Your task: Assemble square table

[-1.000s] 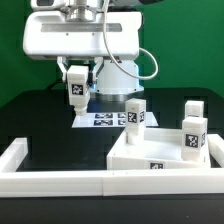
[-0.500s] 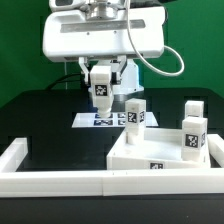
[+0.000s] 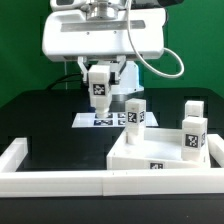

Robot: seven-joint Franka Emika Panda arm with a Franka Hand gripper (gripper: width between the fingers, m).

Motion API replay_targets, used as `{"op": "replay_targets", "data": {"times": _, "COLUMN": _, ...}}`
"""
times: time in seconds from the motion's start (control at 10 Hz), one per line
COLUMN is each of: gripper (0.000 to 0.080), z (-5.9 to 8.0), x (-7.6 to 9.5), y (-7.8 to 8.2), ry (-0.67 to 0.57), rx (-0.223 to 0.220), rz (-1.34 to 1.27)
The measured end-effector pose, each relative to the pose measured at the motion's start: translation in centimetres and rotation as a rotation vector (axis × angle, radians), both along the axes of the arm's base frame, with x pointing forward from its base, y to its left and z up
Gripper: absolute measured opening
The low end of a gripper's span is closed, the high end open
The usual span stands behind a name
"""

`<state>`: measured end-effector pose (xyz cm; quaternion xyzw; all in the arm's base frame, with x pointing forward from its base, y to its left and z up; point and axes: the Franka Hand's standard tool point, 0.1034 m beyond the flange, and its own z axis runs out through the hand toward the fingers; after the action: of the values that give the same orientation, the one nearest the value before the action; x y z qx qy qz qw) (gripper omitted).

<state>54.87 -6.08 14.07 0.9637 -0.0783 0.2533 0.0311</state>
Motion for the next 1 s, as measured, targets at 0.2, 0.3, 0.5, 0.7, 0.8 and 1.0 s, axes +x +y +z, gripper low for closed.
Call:
{"op": "replay_targets", "data": {"times": 0.2, "gripper": 0.029, "z": -0.9, "x": -0.2, "y": 0.1, "ry": -0.015, "rx": -0.01, "rz": -0.009}}
{"op": "replay_targets", "data": {"times": 0.3, "gripper": 0.029, "z": -0.8, "x": 0.3, "y": 1.5, "ry": -0.022, "rx": 0.006, "rz": -0.002}}
{"op": "replay_targets", "data": {"times": 0.5, "gripper": 0.029, "z": -1.3, "x": 1.1, "y": 3.2, "ry": -0.027, "rx": 0.02, "rz": 0.011}}
{"op": "replay_targets", "data": {"times": 0.7, "gripper": 0.029, "z": -2.8, "x": 1.9, "y": 4.6, "ry": -0.075, "rx": -0.012, "rz": 0.026}}
{"op": "replay_targets", "data": {"times": 0.8, "gripper": 0.029, "z": -3.5, "x": 1.8, "y": 5.0, "ry": -0.066, "rx": -0.017, "rz": 0.046}}
{"op": "replay_targets", "data": {"times": 1.0, "gripper": 0.029, "z": -3.8, "x": 1.6, "y": 5.1, "ry": -0.04, "rx": -0.003, "rz": 0.048}}
